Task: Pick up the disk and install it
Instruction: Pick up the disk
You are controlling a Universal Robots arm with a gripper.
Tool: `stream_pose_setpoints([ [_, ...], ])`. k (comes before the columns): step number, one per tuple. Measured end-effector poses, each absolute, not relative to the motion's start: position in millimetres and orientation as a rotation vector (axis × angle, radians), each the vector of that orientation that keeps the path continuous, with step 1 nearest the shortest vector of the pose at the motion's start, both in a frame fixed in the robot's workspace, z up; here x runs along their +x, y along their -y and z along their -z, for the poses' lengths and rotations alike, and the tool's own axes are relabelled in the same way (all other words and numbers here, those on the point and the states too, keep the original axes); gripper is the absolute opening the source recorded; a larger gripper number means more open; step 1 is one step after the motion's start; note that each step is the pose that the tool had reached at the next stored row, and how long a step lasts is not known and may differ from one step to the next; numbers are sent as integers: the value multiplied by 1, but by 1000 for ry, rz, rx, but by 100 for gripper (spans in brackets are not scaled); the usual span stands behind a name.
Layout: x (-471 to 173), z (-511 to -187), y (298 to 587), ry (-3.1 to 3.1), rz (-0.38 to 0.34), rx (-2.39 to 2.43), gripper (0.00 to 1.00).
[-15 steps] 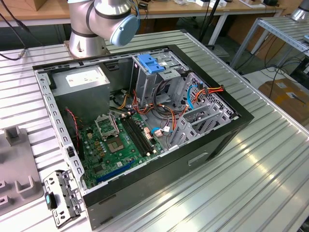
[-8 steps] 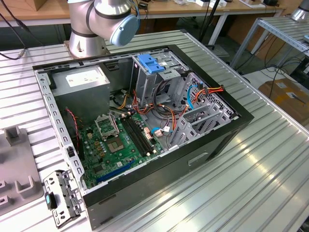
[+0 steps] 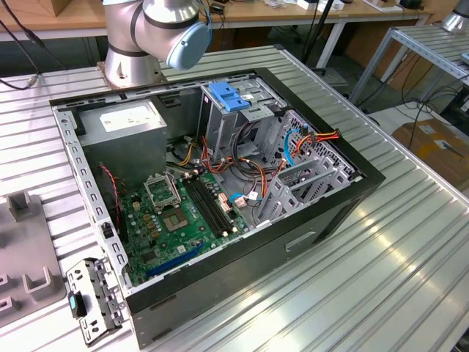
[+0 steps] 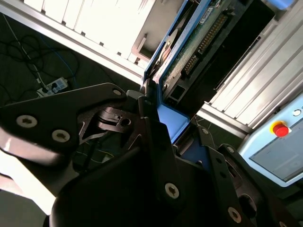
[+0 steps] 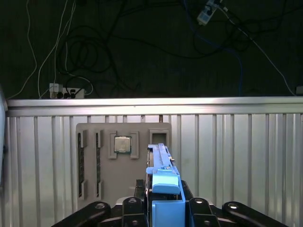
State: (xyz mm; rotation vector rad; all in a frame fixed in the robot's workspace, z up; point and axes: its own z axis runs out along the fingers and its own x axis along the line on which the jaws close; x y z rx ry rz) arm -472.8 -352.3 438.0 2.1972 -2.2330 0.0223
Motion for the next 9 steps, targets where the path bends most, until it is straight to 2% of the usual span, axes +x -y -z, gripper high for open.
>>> stream_pose_setpoints([
  [9, -473, -440, 352, 2228, -33, 2192, 37],
])
